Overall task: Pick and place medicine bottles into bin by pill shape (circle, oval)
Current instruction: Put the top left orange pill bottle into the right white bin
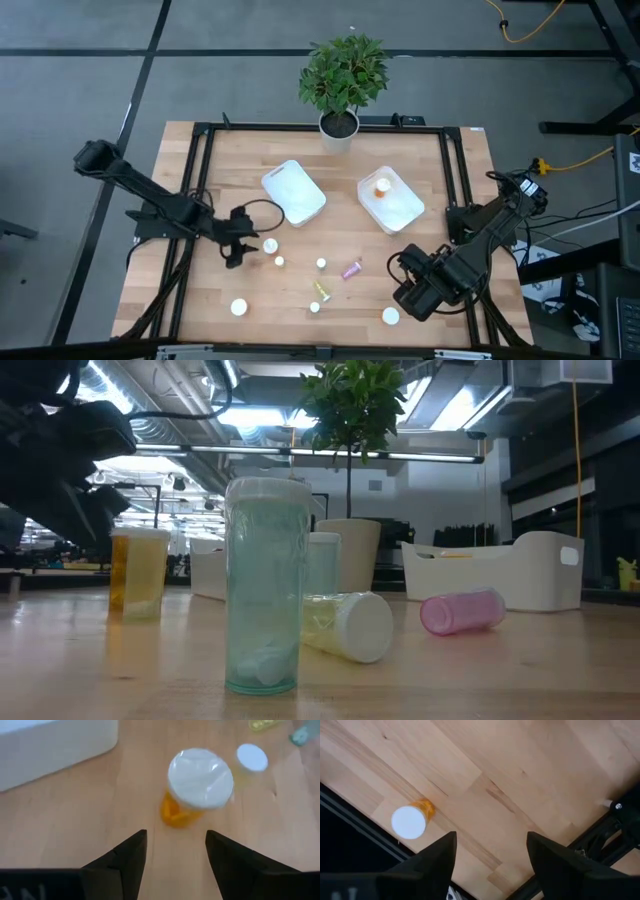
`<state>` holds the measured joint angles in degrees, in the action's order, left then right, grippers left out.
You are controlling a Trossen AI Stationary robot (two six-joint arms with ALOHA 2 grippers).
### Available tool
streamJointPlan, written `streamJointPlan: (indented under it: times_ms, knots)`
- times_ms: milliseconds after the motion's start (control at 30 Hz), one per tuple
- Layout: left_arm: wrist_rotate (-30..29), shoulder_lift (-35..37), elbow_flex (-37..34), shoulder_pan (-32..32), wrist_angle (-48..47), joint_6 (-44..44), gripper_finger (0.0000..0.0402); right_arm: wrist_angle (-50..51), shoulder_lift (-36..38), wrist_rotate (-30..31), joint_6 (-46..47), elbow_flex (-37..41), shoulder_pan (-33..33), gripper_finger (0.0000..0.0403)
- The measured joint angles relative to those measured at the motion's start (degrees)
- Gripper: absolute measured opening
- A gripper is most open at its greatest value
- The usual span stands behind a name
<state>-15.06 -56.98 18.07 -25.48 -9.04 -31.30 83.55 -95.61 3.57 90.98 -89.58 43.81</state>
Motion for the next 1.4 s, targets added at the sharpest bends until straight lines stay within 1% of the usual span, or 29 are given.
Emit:
streamJointPlan:
  times_ms: [100,267,333,500,767,867,1133,1300,1400]
  knots:
    - [-0.92,-3.86,0.0,-0.87,4.01,0.17,0.0197,0.02,0.0,0.24,-0.13,0.0,0.0,0.0243]
    - [-1.0,-9.31,-0.01,-1.63,8.11,0.22,0.0197,0.04,0.0,1.14,-0.15,0.0,0.0,0.0243]
    - [-2.11,-11.09,-0.01,-1.63,10.1,0.34,0.0197,0.03,0.0,1.34,-0.15,0.0,0.0,0.0243]
    - [-5.16,-13.82,-0.01,-1.59,14.04,0.38,0.0197,0.04,0.0,1.36,-0.15,0.0,0.0,0.0243]
    - [-6.83,-17.19,0.34,-0.54,19.15,2.79,0.0197,0.06,0.0,1.53,-0.25,0.0,0.0,0.0243]
    - [-6.85,-18.78,2.45,0.78,18.93,5.2,0.0197,0.06,-0.02,1.53,-0.42,0.0,0.0,0.0243]
    - [-6.79,-25.26,10.71,4.41,18.56,15.08,0.0197,0.07,-0.02,1.52,-0.42,0.0,0.0,0.0243]
    - [-6.07,-27.17,12.53,5.81,13.6,14.99,0.0197,0.06,-0.02,1.49,-0.42,0.0,0.0,0.0243]
    - [-4.3,-27.29,12.53,6.13,13.42,15.01,0.0197,0.06,-0.02,1.49,-0.42,0.0,0.0,0.0243]
